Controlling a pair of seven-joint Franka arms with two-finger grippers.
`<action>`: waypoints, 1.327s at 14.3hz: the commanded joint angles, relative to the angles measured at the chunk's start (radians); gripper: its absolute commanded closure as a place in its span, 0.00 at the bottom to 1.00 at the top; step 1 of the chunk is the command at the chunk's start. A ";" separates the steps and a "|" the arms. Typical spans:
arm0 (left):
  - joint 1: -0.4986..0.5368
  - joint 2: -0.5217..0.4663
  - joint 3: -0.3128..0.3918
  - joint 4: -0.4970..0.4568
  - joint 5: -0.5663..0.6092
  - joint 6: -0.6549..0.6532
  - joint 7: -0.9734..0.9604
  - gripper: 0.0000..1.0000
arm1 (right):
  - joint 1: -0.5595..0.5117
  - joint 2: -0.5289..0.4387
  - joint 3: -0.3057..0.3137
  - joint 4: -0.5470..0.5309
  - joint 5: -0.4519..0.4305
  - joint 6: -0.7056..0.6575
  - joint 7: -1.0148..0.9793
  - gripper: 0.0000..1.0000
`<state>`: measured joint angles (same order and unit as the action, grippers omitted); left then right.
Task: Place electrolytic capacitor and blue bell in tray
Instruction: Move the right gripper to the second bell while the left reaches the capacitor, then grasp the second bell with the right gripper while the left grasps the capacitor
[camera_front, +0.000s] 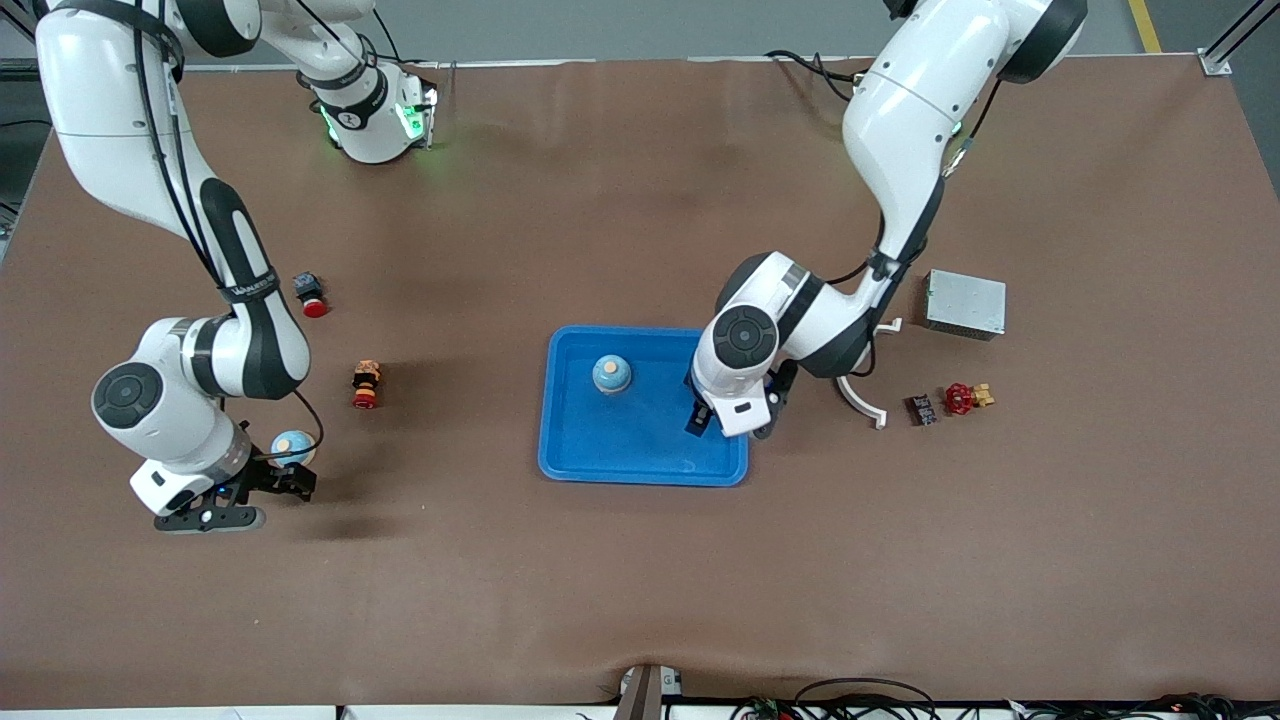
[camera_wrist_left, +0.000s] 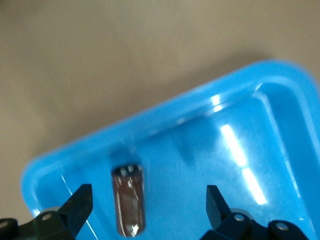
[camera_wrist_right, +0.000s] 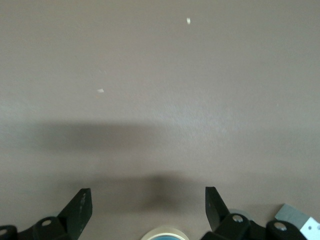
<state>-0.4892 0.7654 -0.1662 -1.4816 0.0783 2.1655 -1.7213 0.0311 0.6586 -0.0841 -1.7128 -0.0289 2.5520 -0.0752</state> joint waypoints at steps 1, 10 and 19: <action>0.032 -0.078 0.001 -0.014 0.089 -0.116 0.115 0.00 | -0.054 -0.062 0.030 -0.083 0.001 0.008 -0.044 0.00; 0.293 -0.316 -0.013 -0.124 0.072 -0.273 0.719 0.00 | -0.260 -0.093 0.202 -0.198 0.006 0.021 -0.069 0.00; 0.598 -0.549 -0.013 -0.416 0.037 -0.212 1.411 0.00 | -0.249 -0.094 0.202 -0.235 0.004 0.019 -0.069 0.00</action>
<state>0.0689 0.2707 -0.1678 -1.8077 0.1298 1.8990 -0.4062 -0.2036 0.6020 0.1054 -1.9090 -0.0275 2.5640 -0.1302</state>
